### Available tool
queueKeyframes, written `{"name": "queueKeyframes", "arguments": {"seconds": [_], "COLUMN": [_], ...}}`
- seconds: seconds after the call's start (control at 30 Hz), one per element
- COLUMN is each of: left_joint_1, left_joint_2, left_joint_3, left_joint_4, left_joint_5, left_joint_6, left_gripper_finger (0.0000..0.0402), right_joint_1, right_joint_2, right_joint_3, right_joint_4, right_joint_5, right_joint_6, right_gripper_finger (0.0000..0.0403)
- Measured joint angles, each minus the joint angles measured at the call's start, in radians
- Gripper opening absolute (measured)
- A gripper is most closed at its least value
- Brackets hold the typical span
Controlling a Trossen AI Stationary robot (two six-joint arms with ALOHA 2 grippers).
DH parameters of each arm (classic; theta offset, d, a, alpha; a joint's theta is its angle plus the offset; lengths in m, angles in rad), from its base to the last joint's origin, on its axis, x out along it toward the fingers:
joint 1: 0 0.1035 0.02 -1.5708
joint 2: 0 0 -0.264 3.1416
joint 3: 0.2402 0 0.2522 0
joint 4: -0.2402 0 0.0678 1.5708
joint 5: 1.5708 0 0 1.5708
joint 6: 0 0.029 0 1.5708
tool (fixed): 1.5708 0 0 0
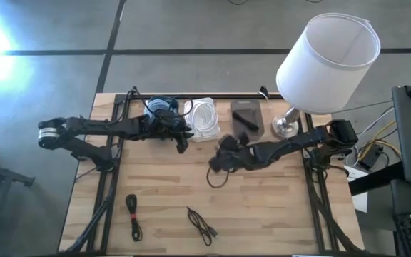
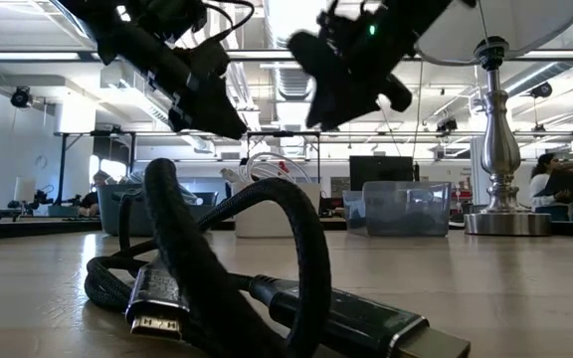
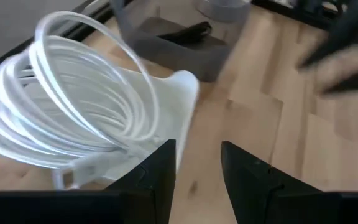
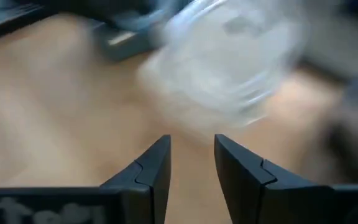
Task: Pick & Place USB Port
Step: Put the left black USB cable into the black bin
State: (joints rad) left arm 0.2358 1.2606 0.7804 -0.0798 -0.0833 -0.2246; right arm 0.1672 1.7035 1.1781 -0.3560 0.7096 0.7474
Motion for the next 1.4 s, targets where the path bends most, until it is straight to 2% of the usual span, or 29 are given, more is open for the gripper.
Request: {"name": "queueKeyframes", "arguments": {"seconds": [0.07,0.2,0.47,0.73,0.93,1.2,1.4], "left_joint_1": [-0.022,-0.062,-0.077,-0.077,-0.09,-0.212,-0.302], "left_joint_2": [0.0,0.0,0.0,0.0,0.0,0.0,0.0], "left_joint_3": [-0.001,-0.001,-0.001,-0.001,-0.001,-0.001,-0.001], "left_joint_4": [-0.001,-0.001,0.0,0.021,0.02,0.02,0.019], "left_joint_5": [0.0,0.001,0.0,-0.002,-0.003,-0.006,-0.023], "left_joint_6": [0.008,0.019,0.01,-0.006,-0.017,-0.009,-0.012], "left_gripper_finger": [0.0131,0.0131,0.0131,0.0131,0.0131,0.0126,0.0119], "right_joint_1": [0.031,0.097,0.169,0.179,0.148,0.148,0.16], "right_joint_2": [0.0,0.0,0.003,0.084,0.17,0.304,0.403], "right_joint_3": [0.014,0.017,-0.015,-0.017,0.032,0.179,0.279], "right_joint_4": [0.003,0.024,0.189,0.221,0.235,0.232,0.199], "right_joint_5": [-0.098,-0.207,-0.478,-0.523,-0.7,-0.868,-0.896], "right_joint_6": [0.009,0.012,0.062,0.071,0.067,0.003,0.008], "right_gripper_finger": [0.0118,0.0124,0.0129,0.0121,0.0128,0.0138,0.0146]}}
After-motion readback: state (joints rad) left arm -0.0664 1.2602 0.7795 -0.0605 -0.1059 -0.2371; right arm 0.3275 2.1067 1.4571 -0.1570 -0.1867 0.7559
